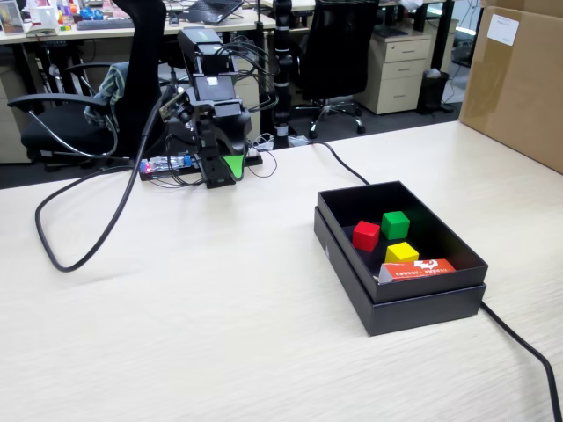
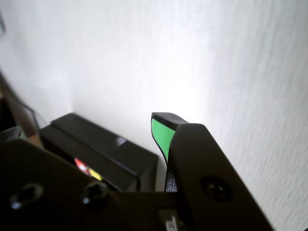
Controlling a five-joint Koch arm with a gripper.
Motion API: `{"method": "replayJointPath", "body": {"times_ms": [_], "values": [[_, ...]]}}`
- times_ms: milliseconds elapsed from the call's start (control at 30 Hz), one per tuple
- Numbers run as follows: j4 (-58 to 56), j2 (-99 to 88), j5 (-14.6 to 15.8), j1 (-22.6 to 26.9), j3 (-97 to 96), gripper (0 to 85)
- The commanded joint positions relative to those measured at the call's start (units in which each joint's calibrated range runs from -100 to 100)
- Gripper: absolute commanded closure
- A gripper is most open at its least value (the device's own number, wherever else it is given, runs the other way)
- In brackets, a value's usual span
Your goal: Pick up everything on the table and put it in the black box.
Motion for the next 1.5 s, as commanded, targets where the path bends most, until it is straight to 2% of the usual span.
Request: {"method": "replayJointPath", "body": {"times_ms": [0,100,133,433,567,1100,1467], "values": [[6.59,-1.68,0.05,-0.63,-1.77,33.3],[15.14,-1.68,-0.15,-1.03,-9.75,33.4],[21.45,-1.68,-0.54,-1.03,-15.83,33.4],[43.74,-1.68,-2.69,-0.98,-36.68,33.4],[47.02,-1.68,-3.08,-1.03,-41.57,33.4],[38.04,-1.68,-2.83,-0.44,-45.02,35.6],[38.04,-1.68,-2.78,-0.39,-44.93,35.6]]}}
